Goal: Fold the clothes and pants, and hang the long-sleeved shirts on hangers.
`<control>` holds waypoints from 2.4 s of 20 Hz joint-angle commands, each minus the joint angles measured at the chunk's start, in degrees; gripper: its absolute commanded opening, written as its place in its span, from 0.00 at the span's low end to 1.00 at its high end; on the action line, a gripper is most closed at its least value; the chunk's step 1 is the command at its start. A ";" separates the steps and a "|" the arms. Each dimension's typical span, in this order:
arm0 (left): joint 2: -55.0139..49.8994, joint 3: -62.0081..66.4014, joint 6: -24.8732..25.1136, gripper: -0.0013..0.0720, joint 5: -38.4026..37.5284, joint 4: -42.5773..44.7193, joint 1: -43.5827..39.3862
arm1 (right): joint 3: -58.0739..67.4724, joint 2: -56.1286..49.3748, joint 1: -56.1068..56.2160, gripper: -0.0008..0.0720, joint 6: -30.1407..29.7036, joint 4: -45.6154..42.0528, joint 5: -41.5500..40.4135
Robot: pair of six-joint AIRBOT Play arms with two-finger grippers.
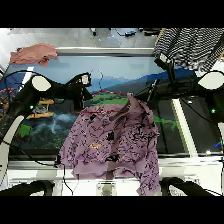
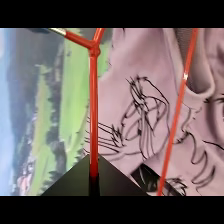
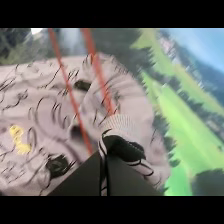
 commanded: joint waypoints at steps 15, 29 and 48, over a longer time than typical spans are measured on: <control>-1.57 -0.02 6.27 0.05 -4.48 -0.33 -2.45 | 3.67 -0.07 1.53 0.05 -0.33 9.27 4.00; 1.70 -0.04 7.89 0.05 -10.51 -0.61 -4.66 | 3.67 -0.59 2.54 0.05 -1.51 -6.16 -2.89; -1.84 -0.04 5.25 0.05 -5.16 -1.14 -5.07 | 3.69 -0.02 9.90 0.12 -3.08 -14.56 1.55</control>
